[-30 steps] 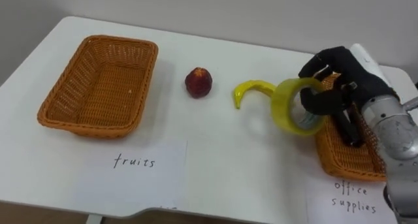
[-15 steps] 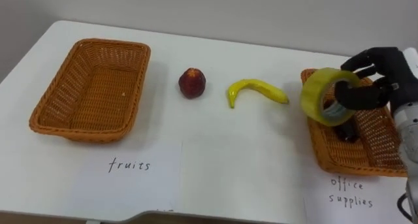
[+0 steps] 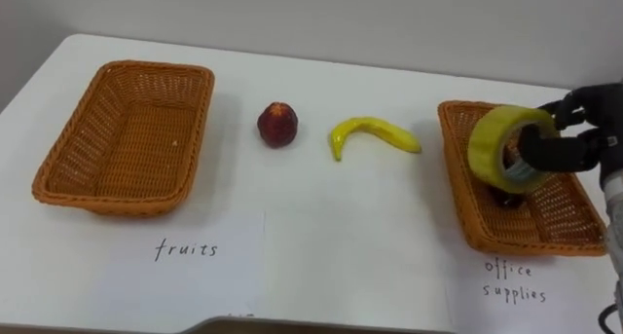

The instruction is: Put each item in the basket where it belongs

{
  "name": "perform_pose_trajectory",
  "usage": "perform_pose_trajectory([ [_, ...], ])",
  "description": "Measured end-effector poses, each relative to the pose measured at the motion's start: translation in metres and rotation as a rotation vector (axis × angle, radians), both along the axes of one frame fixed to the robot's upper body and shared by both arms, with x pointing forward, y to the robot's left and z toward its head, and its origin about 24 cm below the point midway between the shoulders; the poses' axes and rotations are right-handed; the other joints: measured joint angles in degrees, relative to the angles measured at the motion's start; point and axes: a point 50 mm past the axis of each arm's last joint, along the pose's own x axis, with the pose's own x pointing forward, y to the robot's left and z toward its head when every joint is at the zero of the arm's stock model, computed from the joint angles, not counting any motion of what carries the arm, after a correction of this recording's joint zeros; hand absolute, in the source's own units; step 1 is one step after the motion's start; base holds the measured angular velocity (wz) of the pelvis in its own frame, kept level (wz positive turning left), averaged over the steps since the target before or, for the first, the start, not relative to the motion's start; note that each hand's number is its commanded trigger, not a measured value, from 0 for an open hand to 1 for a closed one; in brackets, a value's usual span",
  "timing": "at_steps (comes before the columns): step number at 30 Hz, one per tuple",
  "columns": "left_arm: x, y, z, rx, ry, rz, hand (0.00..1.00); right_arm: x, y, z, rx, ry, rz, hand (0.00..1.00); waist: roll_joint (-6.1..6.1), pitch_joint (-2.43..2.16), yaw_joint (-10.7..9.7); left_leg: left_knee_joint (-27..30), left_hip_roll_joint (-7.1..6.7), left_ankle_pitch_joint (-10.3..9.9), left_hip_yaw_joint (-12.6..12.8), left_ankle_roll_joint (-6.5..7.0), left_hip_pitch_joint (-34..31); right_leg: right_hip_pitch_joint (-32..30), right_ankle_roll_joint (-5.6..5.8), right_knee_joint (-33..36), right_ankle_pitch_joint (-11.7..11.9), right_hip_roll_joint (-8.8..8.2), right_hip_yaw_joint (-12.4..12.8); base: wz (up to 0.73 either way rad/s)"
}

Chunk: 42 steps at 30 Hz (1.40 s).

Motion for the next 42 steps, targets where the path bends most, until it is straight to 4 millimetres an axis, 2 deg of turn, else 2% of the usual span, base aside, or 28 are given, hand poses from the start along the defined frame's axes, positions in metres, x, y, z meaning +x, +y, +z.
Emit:
perform_pose_trajectory([
  [1,0.0,0.0,0.0,0.0,0.0,0.0,0.0,0.0,0.0,0.0,0.0,0.001,-0.001,0.0,0.0,0.0,0.0,-0.01,0.0,0.0,0.0,0.0,0.0,0.0,0.0,0.0,0.0,0.0,0.0,0.0],
  [16,-0.001,0.003,0.001,0.023,0.007,0.014,0.0,-0.005,-0.01,0.001,-0.004,-0.02,-0.059,0.0,0.13,0.11,0.12,-0.14,-0.02,0.0,0.02,0.0,-0.01,-0.02,0.07,-0.14,-0.09,-0.02,0.04,0.0],
  [42,0.001,0.004,0.002,0.042,0.002,0.013,0.0,-0.006,-0.01,0.002,-0.007,-0.026,-0.066,0.0,0.13,0.12,0.16,-0.19,-0.03,0.0,0.04,0.0,-0.01,-0.06,0.1,-0.13,-0.11,-0.02,0.05,0.0],
])
